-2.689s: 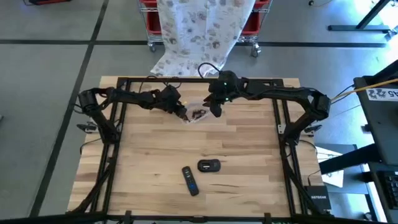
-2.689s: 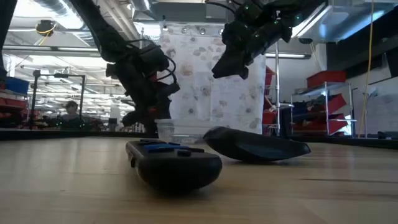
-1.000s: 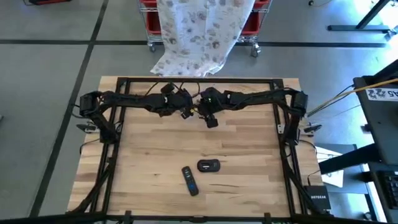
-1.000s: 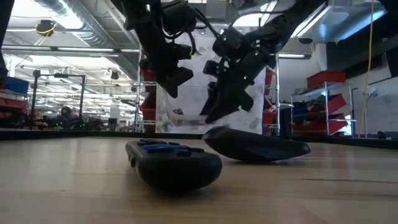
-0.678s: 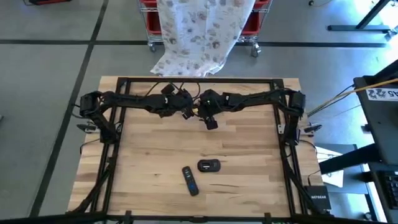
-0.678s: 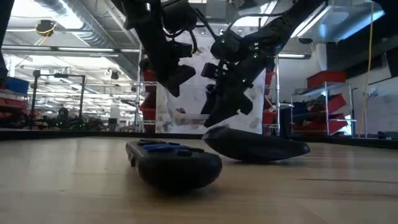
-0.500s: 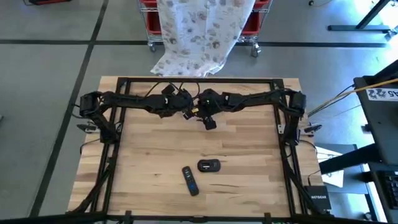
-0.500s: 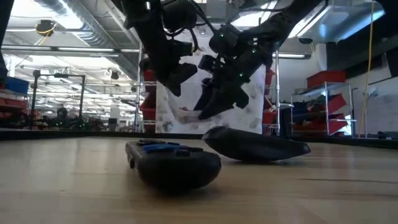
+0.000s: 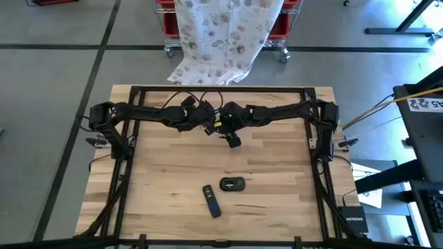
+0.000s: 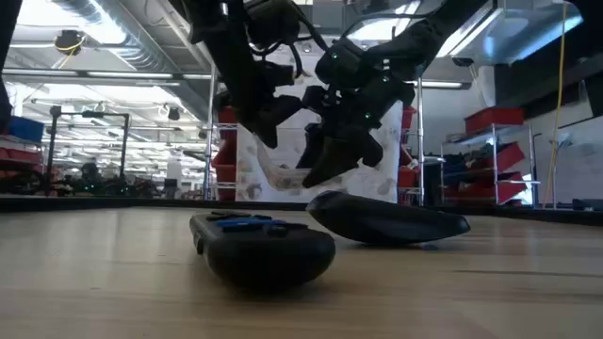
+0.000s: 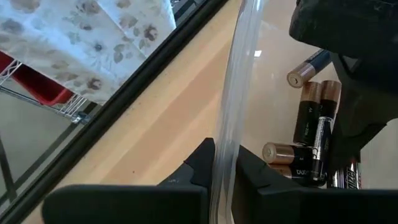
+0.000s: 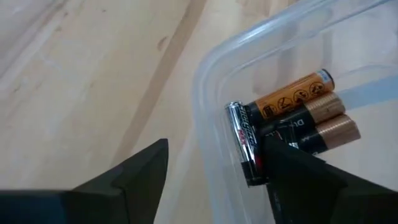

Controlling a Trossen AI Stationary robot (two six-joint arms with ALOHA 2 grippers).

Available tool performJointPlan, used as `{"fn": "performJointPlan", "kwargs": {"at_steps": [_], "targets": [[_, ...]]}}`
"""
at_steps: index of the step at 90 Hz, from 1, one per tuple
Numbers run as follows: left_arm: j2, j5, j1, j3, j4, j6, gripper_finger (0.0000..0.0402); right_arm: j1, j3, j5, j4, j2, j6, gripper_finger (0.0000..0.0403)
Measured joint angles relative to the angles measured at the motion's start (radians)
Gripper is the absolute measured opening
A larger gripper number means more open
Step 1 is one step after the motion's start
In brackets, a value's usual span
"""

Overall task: Insert battery
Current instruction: Insert the small silver battery into the mouse

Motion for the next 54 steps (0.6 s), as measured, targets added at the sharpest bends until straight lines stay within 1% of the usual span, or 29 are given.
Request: {"fn": "performJointPlan", "kwargs": {"at_steps": [9, 20, 41, 54], "targets": [[0.0, 0.002, 0.0, 0.0, 0.001, -0.004, 0.0007, 0.0, 0.0, -0.016, -0.019, 0.0, 0.011, 0.024], [0.0, 0.002, 0.0, 0.001, 0.014, -0.02, 0.0007, 0.0, -0.002, -0.031, -0.026, 0.003, 0.019, 0.0224], [0.0, 0.002, 0.001, 0.001, 0.01, -0.03, 0.0007, 0.0, 0.0, -0.025, -0.024, 0.002, 0.02, 0.0188], [0.0, -0.006, 0.002, 0.001, 0.007, -0.032, 0.0007, 0.0, -0.001, -0.011, -0.015, -0.002, 0.046, 0.0178]]}}
